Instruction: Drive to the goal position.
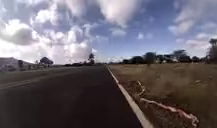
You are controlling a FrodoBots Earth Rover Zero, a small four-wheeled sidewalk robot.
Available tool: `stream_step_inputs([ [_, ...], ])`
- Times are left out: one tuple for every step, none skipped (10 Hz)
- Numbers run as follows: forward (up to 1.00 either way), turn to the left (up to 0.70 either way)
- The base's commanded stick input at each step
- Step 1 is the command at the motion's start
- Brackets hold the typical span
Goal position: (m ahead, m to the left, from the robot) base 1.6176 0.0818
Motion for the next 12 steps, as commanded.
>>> stream_step_inputs([
  [0.50,0.00],
  [0.50,0.00],
  [0.50,0.00],
  [0.50,0.00],
  [0.50,0.00],
  [0.50,0.00],
  [0.50,0.00],
  [0.50,0.00],
  [0.50,0.00],
  [0.50,0.00],
  [0.50,0.00],
  [0.50,0.00],
])
